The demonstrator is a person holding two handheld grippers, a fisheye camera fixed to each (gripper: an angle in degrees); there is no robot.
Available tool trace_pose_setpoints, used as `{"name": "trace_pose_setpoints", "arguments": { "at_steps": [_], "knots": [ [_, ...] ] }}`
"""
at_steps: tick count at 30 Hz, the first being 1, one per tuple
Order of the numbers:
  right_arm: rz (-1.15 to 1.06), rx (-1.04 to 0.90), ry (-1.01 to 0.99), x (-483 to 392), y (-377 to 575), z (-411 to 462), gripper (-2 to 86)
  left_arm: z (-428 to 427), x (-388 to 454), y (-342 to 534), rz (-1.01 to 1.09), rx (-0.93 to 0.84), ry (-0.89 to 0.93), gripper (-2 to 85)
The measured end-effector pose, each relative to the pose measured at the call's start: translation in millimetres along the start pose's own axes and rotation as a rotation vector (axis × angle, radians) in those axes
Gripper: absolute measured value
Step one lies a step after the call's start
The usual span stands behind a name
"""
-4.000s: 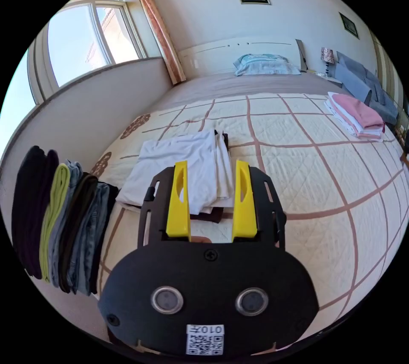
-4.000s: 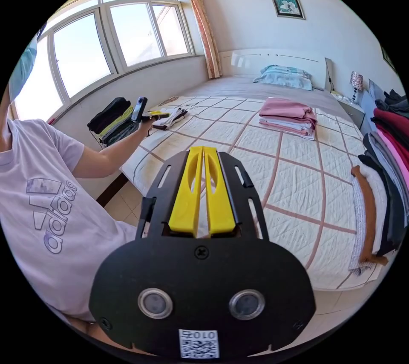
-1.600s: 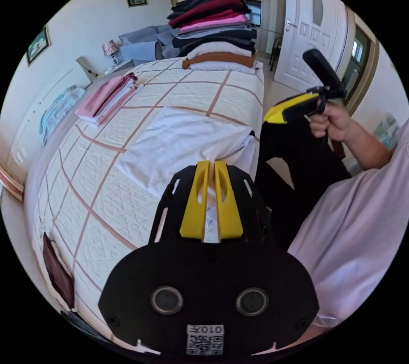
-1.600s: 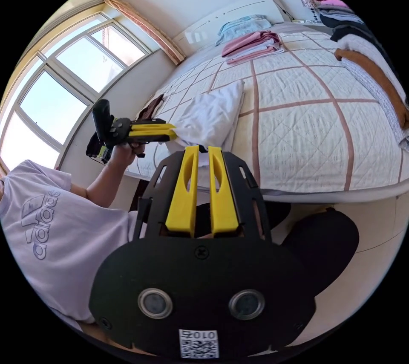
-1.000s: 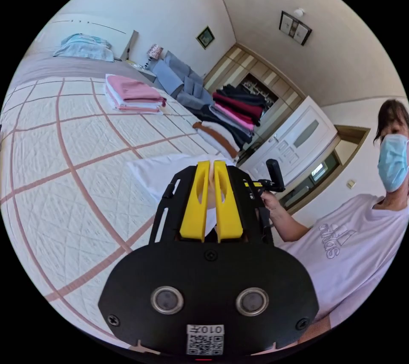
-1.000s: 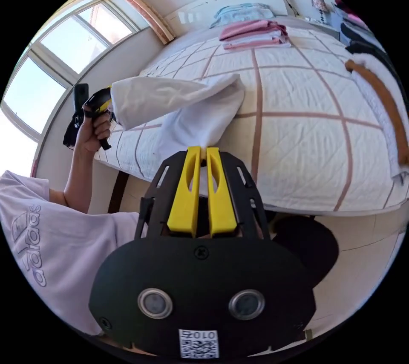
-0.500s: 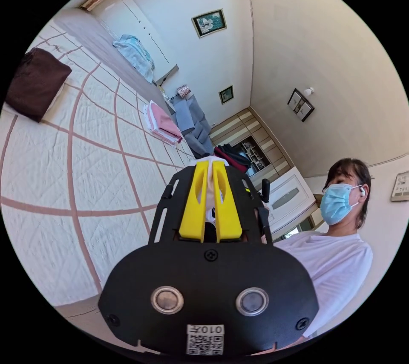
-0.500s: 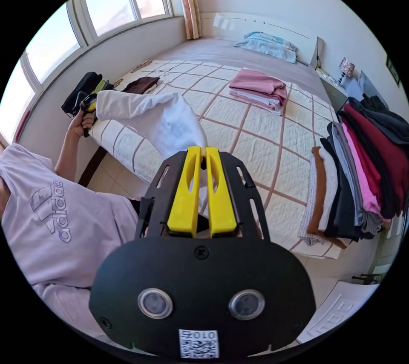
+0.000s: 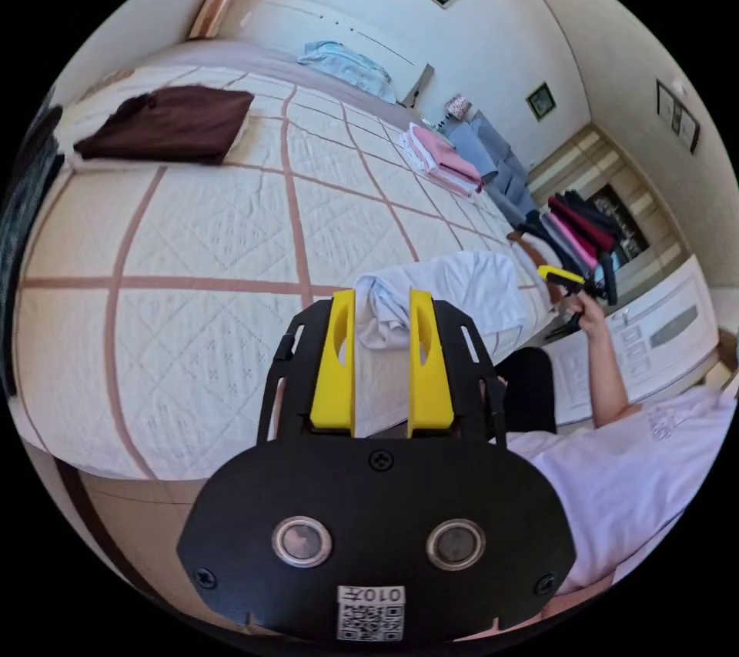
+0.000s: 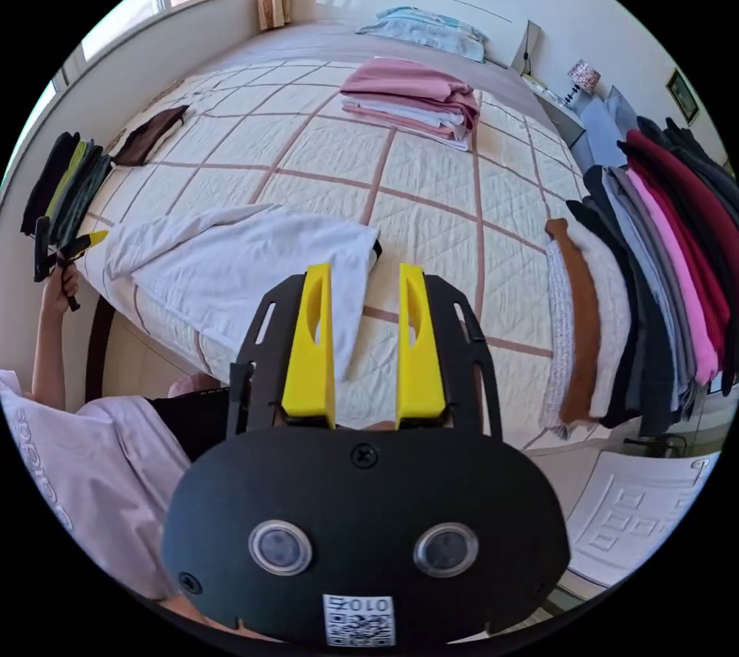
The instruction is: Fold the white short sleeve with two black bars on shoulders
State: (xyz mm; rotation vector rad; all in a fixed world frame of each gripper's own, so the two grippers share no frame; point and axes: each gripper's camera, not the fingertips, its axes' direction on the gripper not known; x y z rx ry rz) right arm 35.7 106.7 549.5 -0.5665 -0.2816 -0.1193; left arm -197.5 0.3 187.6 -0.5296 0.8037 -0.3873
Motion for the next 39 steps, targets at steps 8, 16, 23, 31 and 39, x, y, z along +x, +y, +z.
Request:
{"name": "trace_pose_setpoints", "arguments": {
  "at_steps": [8, 16, 23, 31, 39],
  "knots": [
    [0.025, -0.162, -0.152, 22.4, 51.3, 82.7, 9.2, 78.3, 147.6, -11.9, 0.651, -0.231, -0.269, 12.2],
    [-0.052, -0.332, -0.171, 29.3, 54.9, 102.4, 4.1, 57.8, 146.3, -63.1, 0.485, -0.183, -0.106, 9.0],
    [-0.004, -0.012, -0.417, 102.1, -18.1, 42.4, 3.7, 56.8, 77.5, -148.1, 0.170, -0.131, -0.085, 12.2],
    [0.203, 0.140, -0.488, 151.1, 20.1, 72.8, 3.8, 152.1, 219.0, -41.2, 0.858, -0.402, -0.341, 15.1],
    [-0.024, 0.126, -0.470, 134.1, 29.3, 19.3, 3.8, 144.9, 196.0, -45.5, 0.587, -0.294, -0.236, 16.0]
  ]
}}
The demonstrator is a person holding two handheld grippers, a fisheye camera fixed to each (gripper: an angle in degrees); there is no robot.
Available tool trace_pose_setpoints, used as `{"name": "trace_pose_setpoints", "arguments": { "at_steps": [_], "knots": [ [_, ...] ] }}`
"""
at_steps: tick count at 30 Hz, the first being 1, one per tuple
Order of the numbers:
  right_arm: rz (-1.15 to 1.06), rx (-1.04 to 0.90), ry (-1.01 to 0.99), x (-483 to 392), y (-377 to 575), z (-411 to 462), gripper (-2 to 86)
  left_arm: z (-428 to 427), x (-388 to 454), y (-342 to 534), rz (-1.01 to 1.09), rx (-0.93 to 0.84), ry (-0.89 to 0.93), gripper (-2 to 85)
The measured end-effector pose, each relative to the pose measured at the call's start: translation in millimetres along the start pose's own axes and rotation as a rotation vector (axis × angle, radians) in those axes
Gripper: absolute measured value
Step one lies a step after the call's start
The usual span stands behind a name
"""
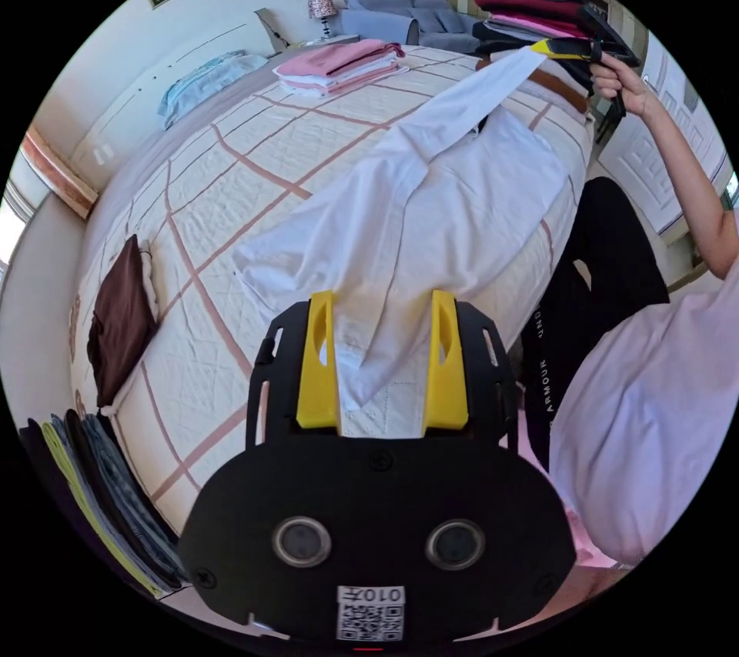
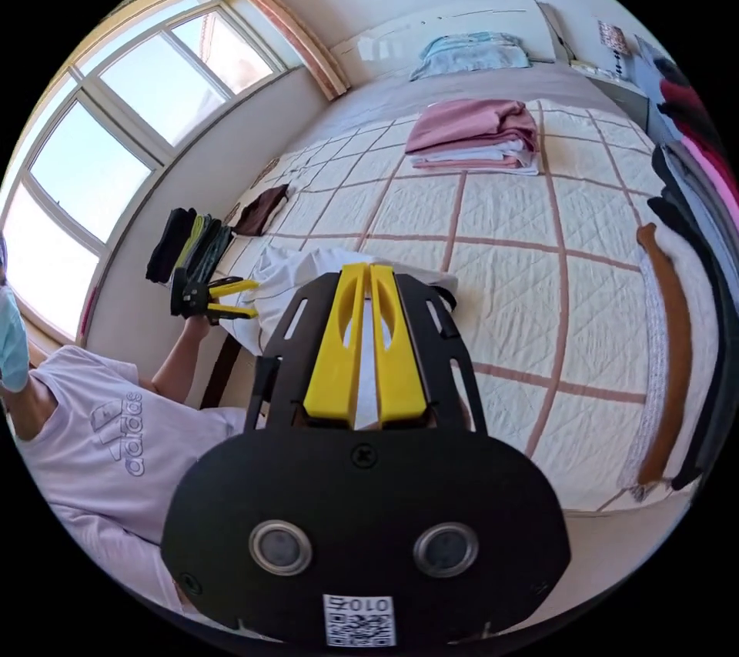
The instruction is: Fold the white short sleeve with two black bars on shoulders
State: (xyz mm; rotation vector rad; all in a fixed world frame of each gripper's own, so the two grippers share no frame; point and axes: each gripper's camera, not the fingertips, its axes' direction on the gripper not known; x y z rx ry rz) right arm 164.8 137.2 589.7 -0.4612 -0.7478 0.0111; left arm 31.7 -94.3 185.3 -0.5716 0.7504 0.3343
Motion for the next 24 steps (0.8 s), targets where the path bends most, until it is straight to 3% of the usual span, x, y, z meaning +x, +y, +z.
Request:
{"name": "trace_pose_setpoints", "arguments": {
  "at_steps": [3, 6, 9, 13, 19, 24],
  "knots": [
    [-0.064, 0.012, 0.022, -16.9, -2.6, -18.7, 3.8, -14.3, -15.7, -1.3, -0.048, 0.077, 0.128, 16.0],
    [-0.081, 0.043, 0.037, -25.1, -2.7, -26.0, 3.8, -11.0, -13.5, -12.2, -0.052, 0.044, 0.003, 15.2],
    [-0.066, 0.094, 0.040, -26.7, 1.7, -33.6, 3.8, 20.4, -6.5, -20.5, -0.014, -0.123, -0.092, 13.4],
    [-0.085, 0.150, 0.042, -29.9, 8.3, -50.5, 3.8, 10.8, -14.8, -6.7, -0.074, -0.043, -0.066, 8.5],
    [-0.107, 0.063, 0.071, -25.4, -4.5, -47.9, 3.7, -21.1, -68.9, -3.2, -0.154, -0.025, 0.096, 0.9],
    [-0.093, -0.218, 0.050, -0.1, -57.1, 3.0, 3.8, -58.7, -125.3, -47.5, -0.134, 0.025, 0.067, 0.4]
  ]
}}
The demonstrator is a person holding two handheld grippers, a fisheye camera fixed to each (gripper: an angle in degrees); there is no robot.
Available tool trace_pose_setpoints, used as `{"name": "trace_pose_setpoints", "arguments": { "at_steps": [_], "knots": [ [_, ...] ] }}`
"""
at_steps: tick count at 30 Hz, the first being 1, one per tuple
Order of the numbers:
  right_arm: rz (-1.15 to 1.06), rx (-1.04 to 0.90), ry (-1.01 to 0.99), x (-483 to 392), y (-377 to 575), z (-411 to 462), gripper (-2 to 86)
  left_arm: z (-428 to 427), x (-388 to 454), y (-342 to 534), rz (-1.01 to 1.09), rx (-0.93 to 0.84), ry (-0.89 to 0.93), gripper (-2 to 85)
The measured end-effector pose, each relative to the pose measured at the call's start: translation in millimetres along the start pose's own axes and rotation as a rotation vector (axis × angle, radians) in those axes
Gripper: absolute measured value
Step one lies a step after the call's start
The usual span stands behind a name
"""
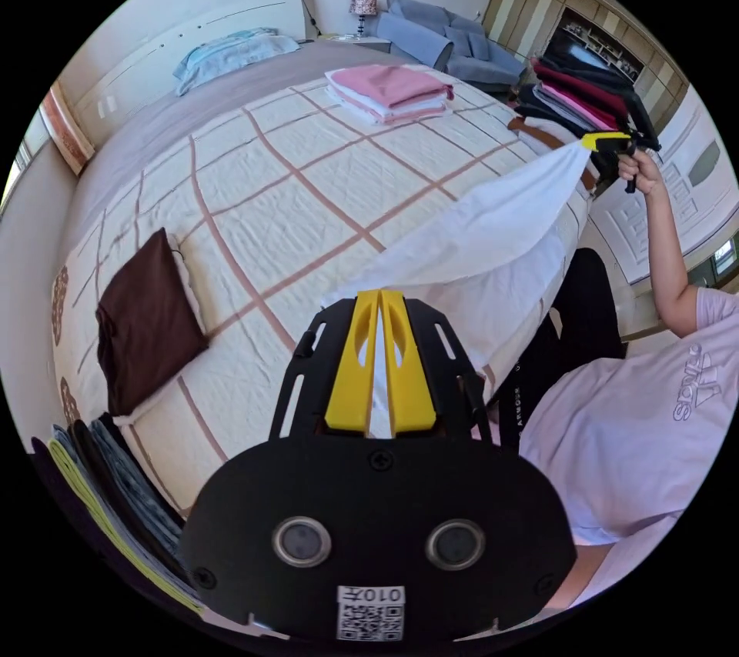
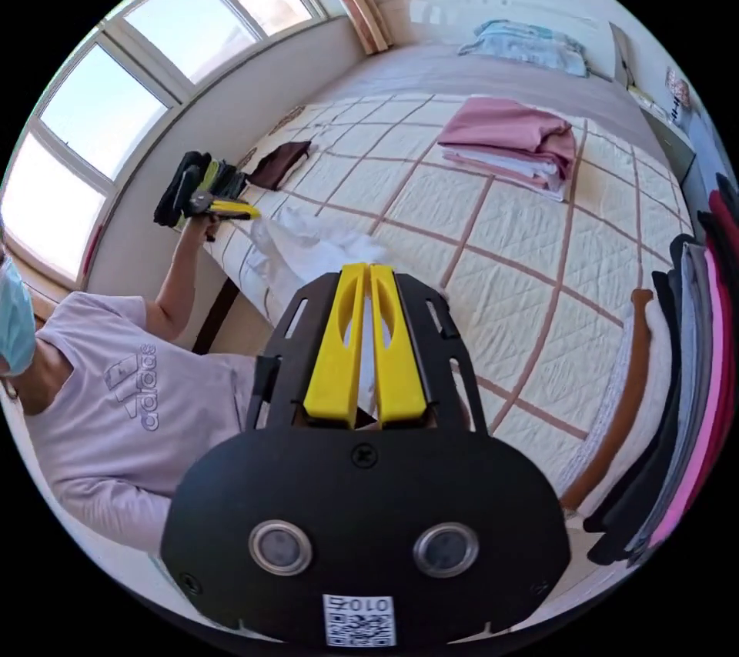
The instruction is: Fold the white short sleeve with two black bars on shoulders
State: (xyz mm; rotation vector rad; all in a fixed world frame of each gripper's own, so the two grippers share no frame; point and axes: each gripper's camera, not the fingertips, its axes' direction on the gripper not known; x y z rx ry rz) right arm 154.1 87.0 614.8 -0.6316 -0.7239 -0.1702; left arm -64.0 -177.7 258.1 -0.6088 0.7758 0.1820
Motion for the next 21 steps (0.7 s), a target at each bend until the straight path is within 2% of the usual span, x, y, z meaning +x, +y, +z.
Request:
{"name": "trace_pose_setpoints", "arguments": {
  "at_steps": [2, 5, 6, 8, 10, 12, 14, 15, 17, 21],
  "knots": [
    [0.084, 0.044, 0.087, 19.8, -25.9, -0.3, 3.8, -28.4, -28.1, -36.2, -0.052, 0.141, -0.101, 0.9],
    [0.247, 0.384, 0.098, 57.1, -39.2, -13.2, 4.4, -47.0, -57.6, -59.3, -0.210, 0.339, -0.291, 3.1],
    [0.303, 0.384, 0.075, 67.9, -42.4, -6.3, 5.0, -45.3, -61.8, -63.3, -0.228, 0.333, -0.302, 3.9],
    [0.328, 0.320, 0.058, 67.8, -44.2, 11.0, 5.6, -22.0, -75.7, -74.0, -0.259, 0.195, -0.222, 6.9],
    [0.303, 0.260, 0.099, 51.1, -36.9, 29.6, 5.9, -7.5, -65.3, -60.3, -0.228, 0.190, -0.166, 8.2],
    [0.121, 0.239, 0.131, 10.5, -16.4, 55.9, 6.4, 9.8, -39.1, -43.7, -0.098, 0.163, -0.135, 9.2],
    [-0.058, 0.216, 0.152, -22.6, 1.2, 80.4, 8.2, 41.5, 5.6, -21.1, 0.149, 0.073, -0.116, 10.7],
    [-0.137, 0.182, 0.199, -39.9, 10.0, 97.2, 9.7, 49.4, 16.4, -15.1, 0.207, 0.050, -0.122, 11.1],
    [-0.235, 0.112, 0.267, -60.3, 16.3, 121.2, 11.4, 72.1, 52.4, 6.5, 0.406, -0.006, -0.161, 12.3],
    [-0.318, 0.037, 0.285, -82.4, -1.7, 145.6, 13.2, 77.5, 76.7, 15.2, 0.555, -0.007, -0.240, 13.3]
  ]
}}
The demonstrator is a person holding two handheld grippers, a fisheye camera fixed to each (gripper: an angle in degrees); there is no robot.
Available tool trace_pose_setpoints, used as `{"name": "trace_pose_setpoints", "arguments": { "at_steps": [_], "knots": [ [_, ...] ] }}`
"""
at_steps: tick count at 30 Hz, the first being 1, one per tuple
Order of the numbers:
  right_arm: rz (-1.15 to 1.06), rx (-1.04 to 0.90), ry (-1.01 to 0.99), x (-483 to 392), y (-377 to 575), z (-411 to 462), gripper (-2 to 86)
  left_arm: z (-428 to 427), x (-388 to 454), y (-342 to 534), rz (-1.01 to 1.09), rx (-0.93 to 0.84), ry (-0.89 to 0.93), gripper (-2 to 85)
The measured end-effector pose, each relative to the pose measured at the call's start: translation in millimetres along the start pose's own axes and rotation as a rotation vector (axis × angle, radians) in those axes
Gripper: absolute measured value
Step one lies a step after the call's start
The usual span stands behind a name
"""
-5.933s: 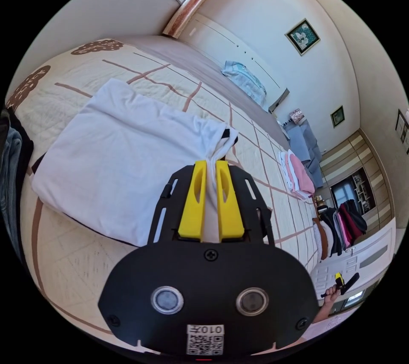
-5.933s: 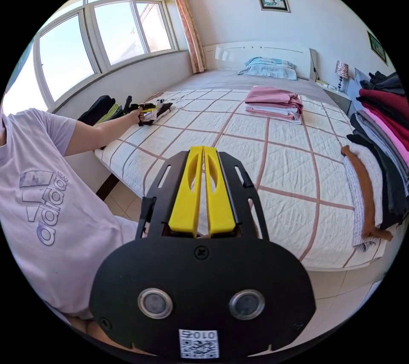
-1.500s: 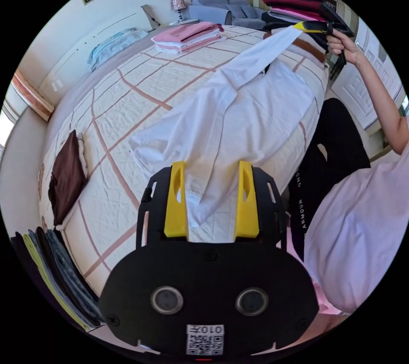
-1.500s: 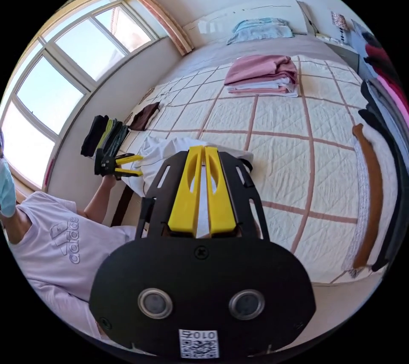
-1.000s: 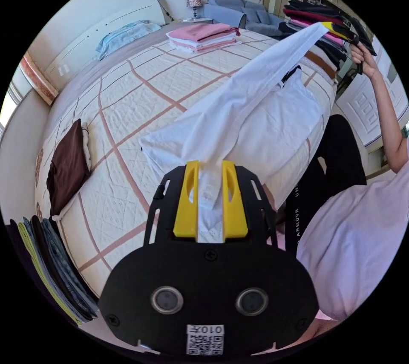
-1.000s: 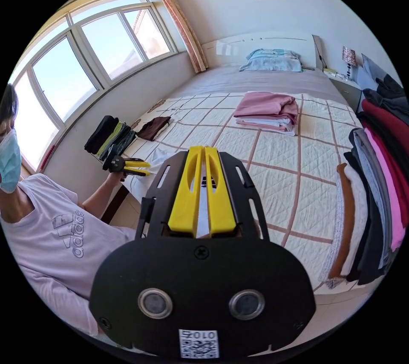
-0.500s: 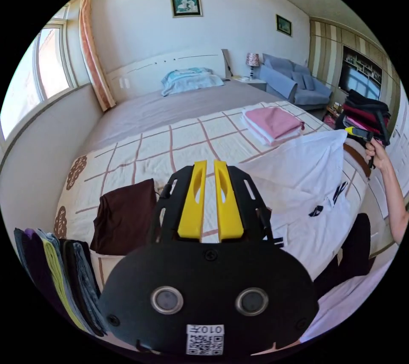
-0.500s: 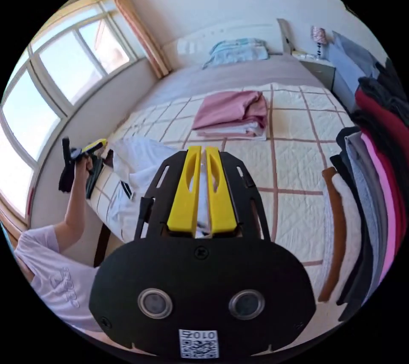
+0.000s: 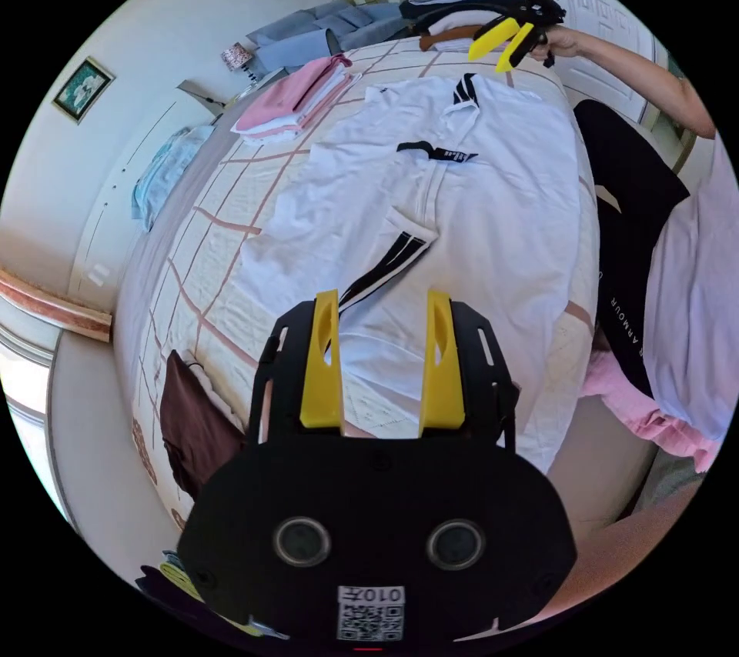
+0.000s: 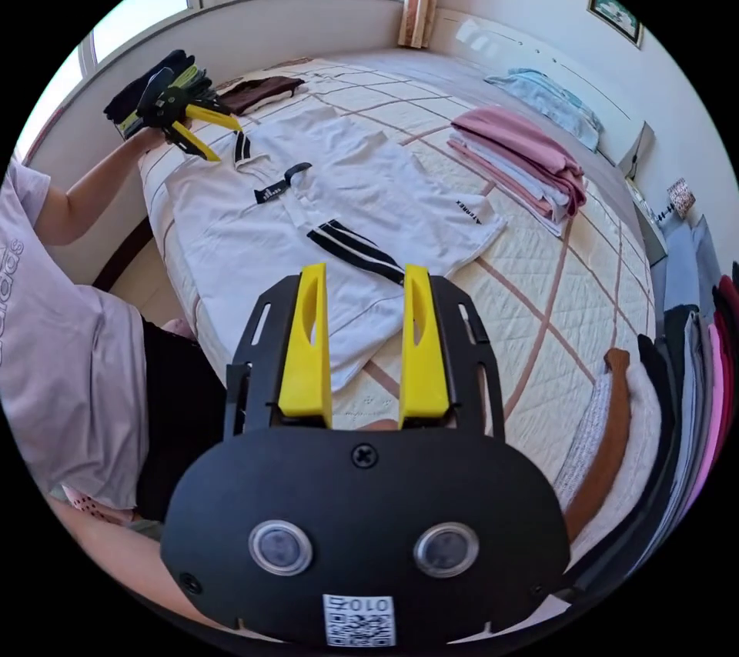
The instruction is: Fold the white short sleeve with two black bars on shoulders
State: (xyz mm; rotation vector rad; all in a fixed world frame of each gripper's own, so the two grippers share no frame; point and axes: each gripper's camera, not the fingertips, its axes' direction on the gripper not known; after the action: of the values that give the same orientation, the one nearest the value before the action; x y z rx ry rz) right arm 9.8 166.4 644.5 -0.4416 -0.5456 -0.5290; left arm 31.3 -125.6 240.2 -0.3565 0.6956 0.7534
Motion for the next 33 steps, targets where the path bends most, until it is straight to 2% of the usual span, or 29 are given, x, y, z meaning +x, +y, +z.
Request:
{"name": "trace_pose_setpoints", "arguments": {
  "at_steps": [2, 6, 10, 13, 15, 19, 24, 27, 29, 33],
  "knots": [
    [-0.025, -0.011, -0.002, -3.2, -15.6, 5.0, 13.8, 0.1, -5.2, -7.1, 0.021, -0.033, -0.096, 13.2],
    [-0.158, -0.100, 0.040, -18.6, -50.2, 29.6, 14.7, 13.3, -24.2, -15.2, 0.076, -0.064, -0.069, 12.4],
    [-0.205, -0.216, 0.085, -20.5, -73.2, 57.2, 15.3, 38.8, -61.7, -14.7, 0.012, -0.075, 0.139, 9.7],
    [-0.152, -0.238, 0.011, -7.3, -91.2, 70.6, 14.9, 49.2, -81.9, -10.1, -0.055, -0.053, 0.278, 6.8],
    [-0.116, -0.264, -0.088, 3.4, -99.9, 75.3, 13.5, 52.1, -86.1, -8.3, -0.071, -0.058, 0.309, 4.8],
    [-0.107, -0.239, -0.144, 8.2, -95.4, 53.0, 8.0, 36.6, -87.7, -0.2, -0.062, -0.061, 0.305, 1.4],
    [-0.093, -0.157, -0.194, 6.8, -77.6, 6.3, 5.0, -10.1, -84.9, 18.4, -0.104, 0.061, 0.291, 0.3],
    [-0.108, -0.087, -0.076, -7.1, -77.4, -11.0, 5.7, -27.2, -82.9, 28.9, -0.158, 0.107, 0.299, 0.1],
    [-0.146, -0.050, -0.027, -21.8, -81.9, -13.4, 6.6, -50.9, -70.9, 29.9, -0.123, 0.181, 0.289, 0.0],
    [-0.186, -0.074, 0.014, -52.8, -102.2, -1.0, 11.4, -82.2, -70.7, 32.2, -0.171, 0.274, 0.334, -0.1]
  ]
}}
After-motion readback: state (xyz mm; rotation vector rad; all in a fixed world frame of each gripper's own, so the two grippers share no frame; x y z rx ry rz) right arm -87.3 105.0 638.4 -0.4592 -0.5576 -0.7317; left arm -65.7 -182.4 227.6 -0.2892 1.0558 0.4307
